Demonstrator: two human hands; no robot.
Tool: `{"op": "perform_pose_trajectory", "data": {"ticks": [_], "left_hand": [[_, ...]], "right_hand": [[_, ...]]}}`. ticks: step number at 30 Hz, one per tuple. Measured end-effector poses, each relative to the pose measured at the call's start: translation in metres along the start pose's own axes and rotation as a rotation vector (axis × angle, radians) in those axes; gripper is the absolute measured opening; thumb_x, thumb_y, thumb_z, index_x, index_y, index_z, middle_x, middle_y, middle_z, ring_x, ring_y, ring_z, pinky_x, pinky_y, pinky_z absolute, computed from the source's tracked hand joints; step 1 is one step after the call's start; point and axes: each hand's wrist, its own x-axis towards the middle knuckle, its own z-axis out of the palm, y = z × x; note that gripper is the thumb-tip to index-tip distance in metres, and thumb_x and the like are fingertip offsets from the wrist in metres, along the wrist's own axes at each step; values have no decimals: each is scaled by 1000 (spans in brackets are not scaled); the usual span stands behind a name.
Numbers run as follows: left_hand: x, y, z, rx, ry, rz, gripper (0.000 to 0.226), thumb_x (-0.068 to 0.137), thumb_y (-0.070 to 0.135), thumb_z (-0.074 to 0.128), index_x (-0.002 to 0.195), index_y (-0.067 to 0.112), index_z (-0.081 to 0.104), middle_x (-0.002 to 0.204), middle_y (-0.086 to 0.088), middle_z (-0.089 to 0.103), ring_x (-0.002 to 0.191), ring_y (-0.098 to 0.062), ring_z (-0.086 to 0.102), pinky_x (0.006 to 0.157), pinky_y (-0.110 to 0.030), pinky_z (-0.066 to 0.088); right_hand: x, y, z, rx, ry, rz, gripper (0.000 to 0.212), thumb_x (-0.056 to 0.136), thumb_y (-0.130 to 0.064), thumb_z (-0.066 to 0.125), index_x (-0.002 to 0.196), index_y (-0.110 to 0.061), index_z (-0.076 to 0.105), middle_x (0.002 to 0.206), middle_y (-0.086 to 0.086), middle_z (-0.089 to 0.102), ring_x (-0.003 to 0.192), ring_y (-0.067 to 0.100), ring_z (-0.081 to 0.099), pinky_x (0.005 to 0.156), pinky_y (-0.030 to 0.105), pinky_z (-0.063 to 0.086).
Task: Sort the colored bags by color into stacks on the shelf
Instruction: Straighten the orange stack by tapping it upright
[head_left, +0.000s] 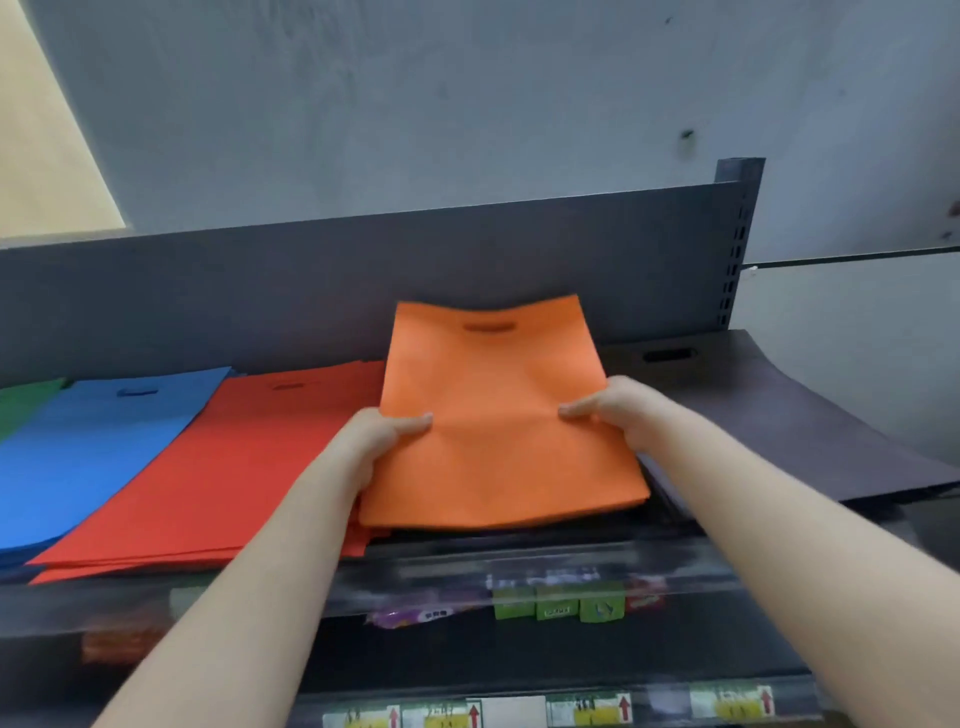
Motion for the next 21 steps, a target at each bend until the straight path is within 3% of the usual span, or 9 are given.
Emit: {"op": "perform_pose_trajectory", "data": {"ticks": [4, 7, 9, 13, 16, 21], "left_hand": [[8, -13, 1, 127, -12, -62, 29, 76, 26, 78, 93, 8, 62, 84, -9, 66, 75, -25, 63, 62, -32, 46], [10, -13, -1, 187, 11, -43, 34, 76, 30, 79, 96, 8, 62, 84, -8, 66, 75, -24, 62, 59, -30, 44], [9, -13, -2, 231, 40, 10, 36, 76, 31, 78, 99, 8, 62, 87, -8, 66, 74, -22, 61, 57, -29, 43], [7, -16, -7, 316, 102, 135, 45, 81, 31, 74, 116, 15, 50, 103, -4, 57, 86, -20, 56, 71, -33, 43], [7, -20, -9, 322, 127, 181, 46, 83, 26, 72, 122, 13, 53, 100, -2, 57, 80, -16, 55, 68, -31, 41], [10, -24, -7, 356, 148, 178, 43, 82, 25, 73, 119, 10, 55, 102, -5, 59, 86, -21, 56, 75, -33, 42]], "right_hand": [[7, 20, 3, -199, 113, -23, 46, 70, -16, 83, 109, -1, 61, 106, 15, 67, 92, 29, 64, 83, 38, 52], [2, 21, -4, -475, 279, -263, 58, 77, -24, 77, 127, -7, 52, 123, 10, 60, 109, 24, 57, 84, 30, 44], [-5, 25, -14, -657, 300, -419, 61, 86, -27, 67, 140, -12, 43, 138, 7, 52, 126, 24, 48, 98, 33, 40], [-9, 47, -30, -1005, 147, -303, 43, 98, -34, 43, 141, -29, 43, 148, -5, 41, 135, 20, 38, 114, 45, 23], [-7, 59, -27, -1006, 137, -279, 40, 99, -34, 40, 140, -31, 44, 152, -6, 33, 140, 18, 29, 116, 50, 10], [-1, 58, -21, -996, 212, -283, 40, 96, -27, 43, 135, -27, 50, 148, -3, 40, 135, 20, 35, 115, 53, 12]]}}
